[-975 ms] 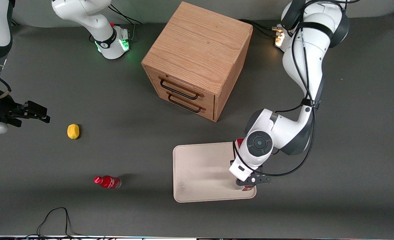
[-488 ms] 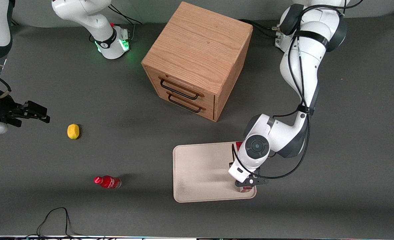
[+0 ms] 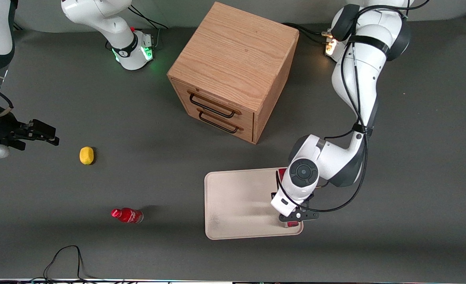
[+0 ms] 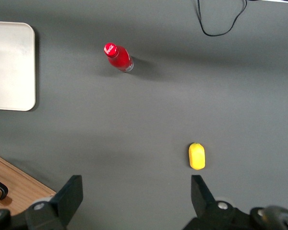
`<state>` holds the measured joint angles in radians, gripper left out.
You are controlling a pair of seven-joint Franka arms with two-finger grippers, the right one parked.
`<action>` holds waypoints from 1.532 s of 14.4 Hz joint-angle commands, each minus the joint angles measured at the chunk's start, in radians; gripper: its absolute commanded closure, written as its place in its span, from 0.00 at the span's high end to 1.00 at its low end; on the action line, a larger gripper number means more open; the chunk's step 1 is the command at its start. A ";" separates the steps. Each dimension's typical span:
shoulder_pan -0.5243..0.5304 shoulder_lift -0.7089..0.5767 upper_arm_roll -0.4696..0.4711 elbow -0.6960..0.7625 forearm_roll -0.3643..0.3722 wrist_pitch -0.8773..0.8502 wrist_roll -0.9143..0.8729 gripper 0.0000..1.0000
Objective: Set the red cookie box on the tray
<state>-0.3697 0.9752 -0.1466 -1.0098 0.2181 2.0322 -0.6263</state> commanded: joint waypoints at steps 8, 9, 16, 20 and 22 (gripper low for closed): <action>0.012 -0.427 -0.043 -0.098 0.004 -0.388 -0.012 1.00; 0.014 -0.475 -0.050 -0.111 0.004 -0.417 -0.010 1.00; 0.015 -0.651 -0.064 -0.108 0.004 -0.569 -0.004 1.00; 0.092 -0.765 -0.070 -0.234 -0.014 -0.540 0.048 1.00; 0.165 -0.843 -0.070 -0.341 -0.068 -0.491 0.141 1.00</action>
<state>-0.2797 0.2548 -0.2085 -1.1807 0.1961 1.4764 -0.5671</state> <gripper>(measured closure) 0.000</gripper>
